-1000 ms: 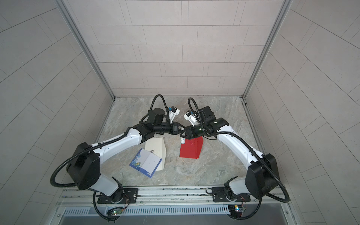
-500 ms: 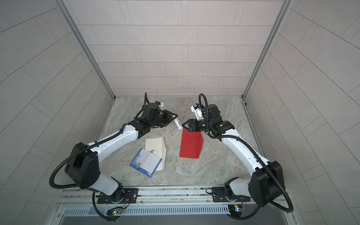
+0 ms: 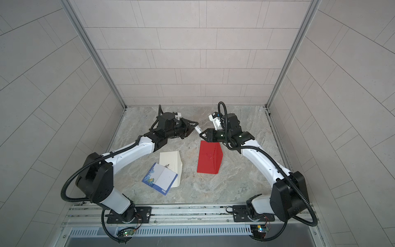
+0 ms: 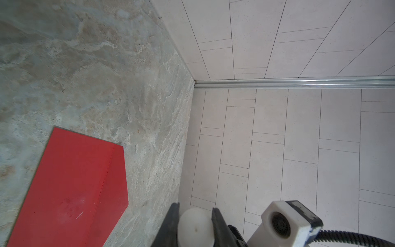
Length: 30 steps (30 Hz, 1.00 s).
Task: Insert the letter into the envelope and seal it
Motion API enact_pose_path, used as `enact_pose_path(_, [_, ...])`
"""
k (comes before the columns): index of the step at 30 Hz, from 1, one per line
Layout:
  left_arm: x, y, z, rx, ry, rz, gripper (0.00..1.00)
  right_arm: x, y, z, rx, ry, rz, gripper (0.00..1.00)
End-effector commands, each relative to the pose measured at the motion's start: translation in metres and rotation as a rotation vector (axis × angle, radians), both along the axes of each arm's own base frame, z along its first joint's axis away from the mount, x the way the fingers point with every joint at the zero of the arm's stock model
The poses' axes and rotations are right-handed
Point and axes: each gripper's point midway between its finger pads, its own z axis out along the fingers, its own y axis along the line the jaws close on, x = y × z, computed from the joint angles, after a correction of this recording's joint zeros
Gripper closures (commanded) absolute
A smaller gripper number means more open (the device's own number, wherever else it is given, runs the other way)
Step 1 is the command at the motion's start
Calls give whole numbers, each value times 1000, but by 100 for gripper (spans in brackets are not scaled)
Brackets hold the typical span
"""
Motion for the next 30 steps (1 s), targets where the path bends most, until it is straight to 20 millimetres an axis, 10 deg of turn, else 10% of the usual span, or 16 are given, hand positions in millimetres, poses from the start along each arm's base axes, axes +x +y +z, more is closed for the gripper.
enact_pose_path(1, [-2, -3, 10, -57, -8, -14, 100, 6, 4, 14, 20, -30, 6, 63])
enact_pose_path(13, [-1, -1, 20, -71, -50, -3, 100, 3, 6, 10, 10, -11, 11, 87])
enact_pose_path(21, [-12, -6, 21, -4, -78, -85, 51, 9, 3, 14, -6, -30, -15, 92])
enact_pose_path(30, [-17, -11, 22, 16, -102, -114, 54, 17, 11, 19, 0, -39, 16, 93])
